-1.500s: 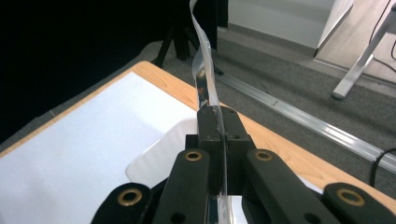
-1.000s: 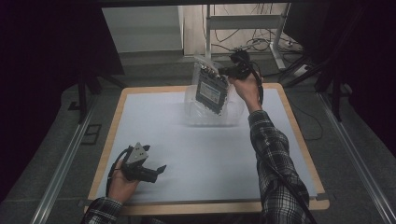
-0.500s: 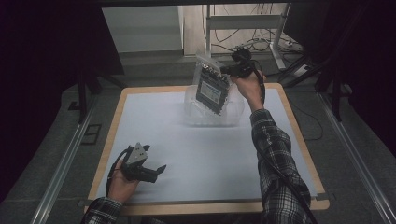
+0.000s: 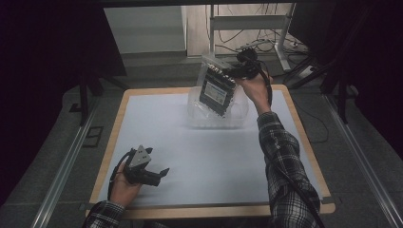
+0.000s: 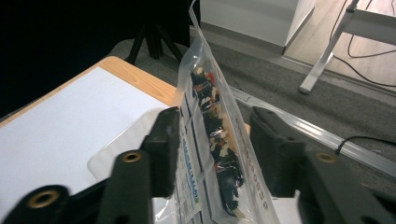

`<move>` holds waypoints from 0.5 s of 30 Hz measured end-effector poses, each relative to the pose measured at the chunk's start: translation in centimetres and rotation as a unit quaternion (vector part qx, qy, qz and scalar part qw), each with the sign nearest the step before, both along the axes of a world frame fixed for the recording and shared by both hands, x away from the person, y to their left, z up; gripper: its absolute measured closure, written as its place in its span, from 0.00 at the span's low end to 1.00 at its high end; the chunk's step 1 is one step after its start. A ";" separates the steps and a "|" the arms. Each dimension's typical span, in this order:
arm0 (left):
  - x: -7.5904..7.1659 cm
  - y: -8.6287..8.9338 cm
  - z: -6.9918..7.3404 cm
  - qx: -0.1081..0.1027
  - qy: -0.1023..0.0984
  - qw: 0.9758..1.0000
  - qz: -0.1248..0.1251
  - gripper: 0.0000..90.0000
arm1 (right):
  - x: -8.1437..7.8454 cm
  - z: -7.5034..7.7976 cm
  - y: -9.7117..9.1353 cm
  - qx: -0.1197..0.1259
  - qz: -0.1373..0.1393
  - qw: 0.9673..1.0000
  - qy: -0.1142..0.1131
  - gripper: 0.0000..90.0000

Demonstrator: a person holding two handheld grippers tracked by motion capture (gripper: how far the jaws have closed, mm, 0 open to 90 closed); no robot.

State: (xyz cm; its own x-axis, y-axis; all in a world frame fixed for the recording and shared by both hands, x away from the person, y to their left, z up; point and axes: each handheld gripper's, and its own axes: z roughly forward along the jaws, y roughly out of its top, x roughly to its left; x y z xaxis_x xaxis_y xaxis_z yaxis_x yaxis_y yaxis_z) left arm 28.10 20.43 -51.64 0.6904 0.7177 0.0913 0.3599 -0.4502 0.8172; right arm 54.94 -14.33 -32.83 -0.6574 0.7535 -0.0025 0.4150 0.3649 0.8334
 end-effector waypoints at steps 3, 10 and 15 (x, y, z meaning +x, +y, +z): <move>0.0 0.0 0.0 -0.001 0.000 1.000 0.001 0.03 | 0.0 0.0 -0.3 0.005 0.001 1.000 0.003 0.48; 0.0 0.0 0.0 0.000 0.001 1.000 0.002 0.03 | -0.4 0.0 -1.1 0.002 0.004 1.000 0.004 0.34; 0.0 0.0 0.0 0.002 0.001 1.000 0.001 0.03 | -1.2 0.0 -1.7 -0.001 0.010 1.000 0.003 0.28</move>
